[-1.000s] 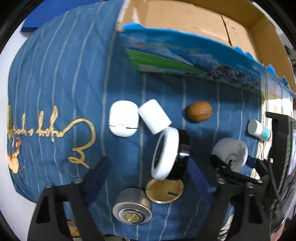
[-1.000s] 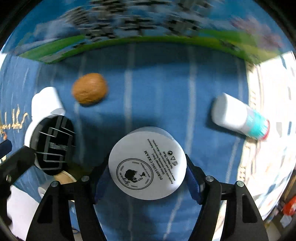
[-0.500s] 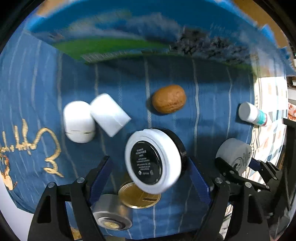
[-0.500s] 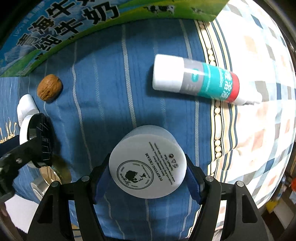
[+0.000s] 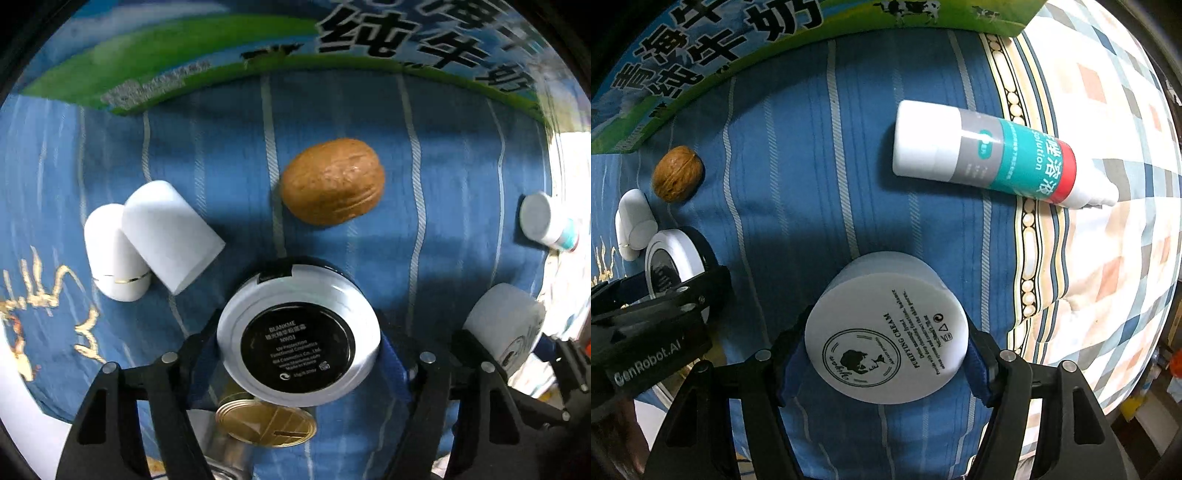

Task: Organize rigid objects
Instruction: 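Grasp the black-lidded jar with the left tool while the right tool grasps the white jar, then carry both jars into the cardboard box and lower them onto its floor, then open both tools and lift them out of the box, then grasp the silver tin with the left tool while the right tool grasps the gold tin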

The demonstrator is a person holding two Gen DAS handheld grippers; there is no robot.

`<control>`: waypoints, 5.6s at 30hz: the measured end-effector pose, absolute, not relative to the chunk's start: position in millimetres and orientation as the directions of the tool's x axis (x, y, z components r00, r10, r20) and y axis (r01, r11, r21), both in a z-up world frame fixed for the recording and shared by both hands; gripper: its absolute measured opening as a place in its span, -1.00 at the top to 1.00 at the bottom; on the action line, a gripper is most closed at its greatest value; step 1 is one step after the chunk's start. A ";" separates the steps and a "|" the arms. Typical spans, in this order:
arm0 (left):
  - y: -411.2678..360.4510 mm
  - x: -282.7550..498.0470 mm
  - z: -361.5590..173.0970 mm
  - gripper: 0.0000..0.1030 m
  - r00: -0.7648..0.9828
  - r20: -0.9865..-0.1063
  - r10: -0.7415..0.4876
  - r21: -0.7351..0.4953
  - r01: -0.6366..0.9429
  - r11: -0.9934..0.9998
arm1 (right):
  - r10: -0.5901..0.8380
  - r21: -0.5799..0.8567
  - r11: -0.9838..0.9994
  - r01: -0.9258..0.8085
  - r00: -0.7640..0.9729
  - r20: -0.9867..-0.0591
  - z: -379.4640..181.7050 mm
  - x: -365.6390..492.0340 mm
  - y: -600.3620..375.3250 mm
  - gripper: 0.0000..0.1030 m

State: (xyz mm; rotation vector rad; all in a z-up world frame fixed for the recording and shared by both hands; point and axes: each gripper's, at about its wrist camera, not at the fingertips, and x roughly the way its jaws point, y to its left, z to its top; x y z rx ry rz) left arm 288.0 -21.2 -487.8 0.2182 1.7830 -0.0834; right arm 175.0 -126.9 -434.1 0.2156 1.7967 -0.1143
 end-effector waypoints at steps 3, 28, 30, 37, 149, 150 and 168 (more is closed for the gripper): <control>-25.4 285.9 -487.5 -0.42 -0.167 -0.977 0.135 0.100 0.202 0.974 | 0.071 0.025 0.979 0.204 -0.224 -0.972 -436.6 176.0 -124.8 -0.39; -20.1 215.6 -286.6 -0.42 0.092 -0.993 -0.079 -0.058 0.208 0.976 | 0.169 0.155 0.960 0.235 -0.040 -0.985 -353.9 135.8 -130.6 -0.37; -18.2 215.2 -271.5 -0.42 0.119 -0.988 -0.097 -0.070 0.211 0.975 | 0.184 0.177 0.956 0.233 -0.012 -0.983 -339.4 134.7 -131.9 -0.37; -9.3 233.7 -247.2 -0.42 0.171 -0.970 -0.172 -0.136 0.207 0.969 | 0.231 0.243 0.949 0.202 0.082 -0.970 -276.2 162.9 -131.1 -0.37; 102.8 153.4 -445.1 -0.62 -0.148 -0.988 0.032 0.041 -0.053 0.998 | 0.167 0.166 0.986 0.023 -0.096 -0.981 -414.7 145.6 -55.2 -0.83; 103.1 153.2 -447.5 -0.38 -0.147 -0.989 0.021 0.029 -0.054 0.998 | 0.172 0.171 0.985 0.015 -0.100 -0.980 -414.4 145.5 -52.3 -0.83; 195.8 152.9 -455.6 -0.35 -0.144 -0.989 -0.019 0.023 -0.279 0.960 | 0.175 0.189 0.980 -0.054 -0.204 -0.963 -453.9 165.2 51.9 -0.46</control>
